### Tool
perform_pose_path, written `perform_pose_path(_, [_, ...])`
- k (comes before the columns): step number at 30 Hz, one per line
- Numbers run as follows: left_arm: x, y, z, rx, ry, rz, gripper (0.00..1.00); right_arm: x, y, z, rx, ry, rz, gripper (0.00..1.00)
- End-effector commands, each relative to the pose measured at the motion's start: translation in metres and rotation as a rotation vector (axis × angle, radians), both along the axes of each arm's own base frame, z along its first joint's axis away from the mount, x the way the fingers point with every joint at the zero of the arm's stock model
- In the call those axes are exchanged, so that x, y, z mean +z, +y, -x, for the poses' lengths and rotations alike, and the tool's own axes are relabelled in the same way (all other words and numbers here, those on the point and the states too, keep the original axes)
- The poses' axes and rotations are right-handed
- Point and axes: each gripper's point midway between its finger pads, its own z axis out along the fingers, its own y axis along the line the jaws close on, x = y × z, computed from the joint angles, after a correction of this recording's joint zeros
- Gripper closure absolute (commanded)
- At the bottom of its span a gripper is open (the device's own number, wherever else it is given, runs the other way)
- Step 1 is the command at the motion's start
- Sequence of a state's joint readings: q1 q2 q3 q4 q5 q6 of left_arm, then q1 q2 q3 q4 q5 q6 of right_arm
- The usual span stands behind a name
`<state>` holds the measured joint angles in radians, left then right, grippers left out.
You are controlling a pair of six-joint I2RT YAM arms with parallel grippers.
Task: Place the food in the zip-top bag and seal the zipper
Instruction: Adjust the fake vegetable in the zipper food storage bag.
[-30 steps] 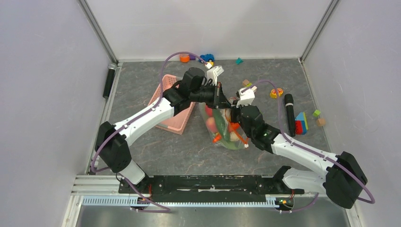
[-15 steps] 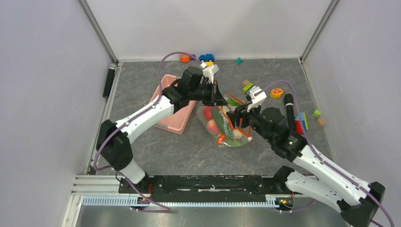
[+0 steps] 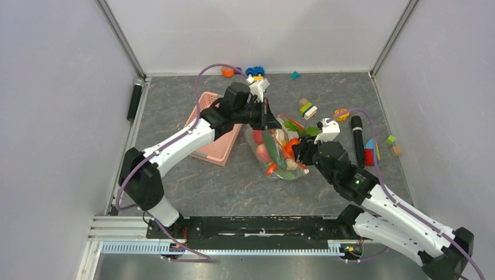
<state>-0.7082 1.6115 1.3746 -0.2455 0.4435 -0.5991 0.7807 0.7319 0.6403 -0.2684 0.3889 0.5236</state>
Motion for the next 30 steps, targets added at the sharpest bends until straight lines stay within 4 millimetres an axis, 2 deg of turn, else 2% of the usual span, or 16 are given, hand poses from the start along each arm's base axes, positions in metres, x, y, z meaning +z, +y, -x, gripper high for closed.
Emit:
perform_pose_path(1, [0.034, -0.001, -0.001, 0.018, -0.046, 0.094, 0.98, -0.003, -0.004, -0.015, -0.139, 0.012, -0.085, 0.45])
perform_pose_path(5, [0.035, -0.002, 0.006, -0.008, -0.038, 0.112, 0.98, -0.012, -0.013, -0.026, -0.242, 0.005, -0.094, 0.45])
perform_pose_path(12, [0.042, -0.007, 0.021, -0.089, -0.017, 0.164, 0.98, -0.001, -0.023, -0.045, -0.362, -0.124, -0.18, 0.45])
perform_pose_path(17, [0.044, -0.01, 0.028, -0.124, -0.012, 0.177, 0.98, 0.005, -0.019, -0.054, -0.373, -0.171, -0.218, 0.48])
perform_pose_path(25, [0.05, -0.013, 0.036, -0.167, -0.017, 0.196, 0.98, 0.006, -0.018, -0.061, -0.388, -0.202, -0.201, 0.73])
perform_pose_path(28, [0.053, -0.012, 0.036, -0.169, -0.025, 0.199, 0.98, 0.012, -0.011, -0.061, -0.325, -0.238, -0.16, 0.91])
perform_pose_path(30, [0.051, -0.013, 0.034, -0.157, -0.023, 0.19, 0.98, 0.022, 0.003, -0.059, -0.214, -0.288, -0.124, 1.0])
